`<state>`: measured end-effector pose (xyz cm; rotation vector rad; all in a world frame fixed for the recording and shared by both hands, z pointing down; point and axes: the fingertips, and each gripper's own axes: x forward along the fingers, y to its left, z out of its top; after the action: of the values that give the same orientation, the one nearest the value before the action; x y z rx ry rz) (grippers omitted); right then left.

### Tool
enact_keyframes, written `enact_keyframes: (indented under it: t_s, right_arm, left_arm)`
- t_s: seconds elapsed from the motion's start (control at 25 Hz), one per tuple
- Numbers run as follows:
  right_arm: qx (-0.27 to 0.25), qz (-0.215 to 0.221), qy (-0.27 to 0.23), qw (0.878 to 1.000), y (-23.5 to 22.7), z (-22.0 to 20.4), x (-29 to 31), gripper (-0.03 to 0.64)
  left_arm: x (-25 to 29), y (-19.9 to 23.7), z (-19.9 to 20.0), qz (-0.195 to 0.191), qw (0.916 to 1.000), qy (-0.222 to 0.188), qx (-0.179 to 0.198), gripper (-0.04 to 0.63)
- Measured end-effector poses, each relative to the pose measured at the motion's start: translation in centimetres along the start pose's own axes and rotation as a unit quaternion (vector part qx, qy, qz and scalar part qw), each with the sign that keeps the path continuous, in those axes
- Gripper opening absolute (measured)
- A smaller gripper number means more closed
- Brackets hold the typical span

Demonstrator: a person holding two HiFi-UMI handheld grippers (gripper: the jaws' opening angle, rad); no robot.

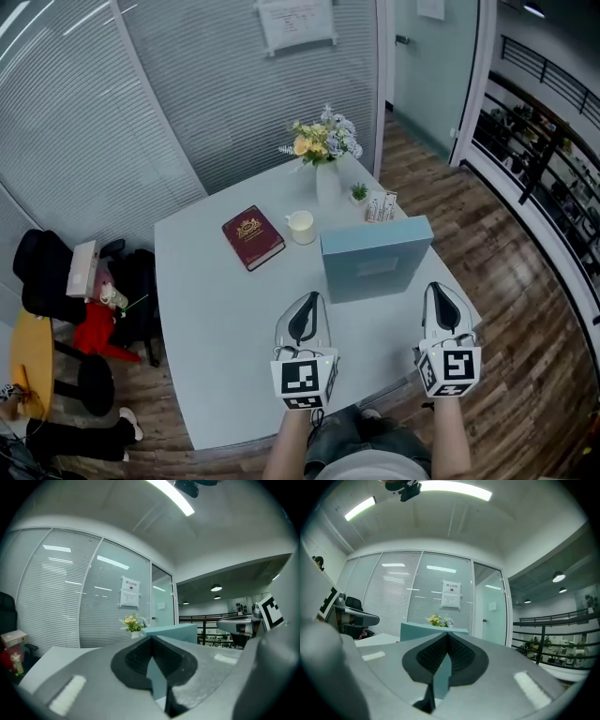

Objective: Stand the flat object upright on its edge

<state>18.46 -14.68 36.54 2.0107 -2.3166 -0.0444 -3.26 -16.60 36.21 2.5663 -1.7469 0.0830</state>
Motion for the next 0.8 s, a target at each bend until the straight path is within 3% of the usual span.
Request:
enact_keyframes:
  t_s: [0.8]
  right_arm:
    - [-0.003,0.009,-0.005,1.0,-0.6,0.3,-2.3,0.023]
  left_arm:
    - [-2.3,-1.0,0.7,0.023,0.9997,-0.006,-0.003,0.0]
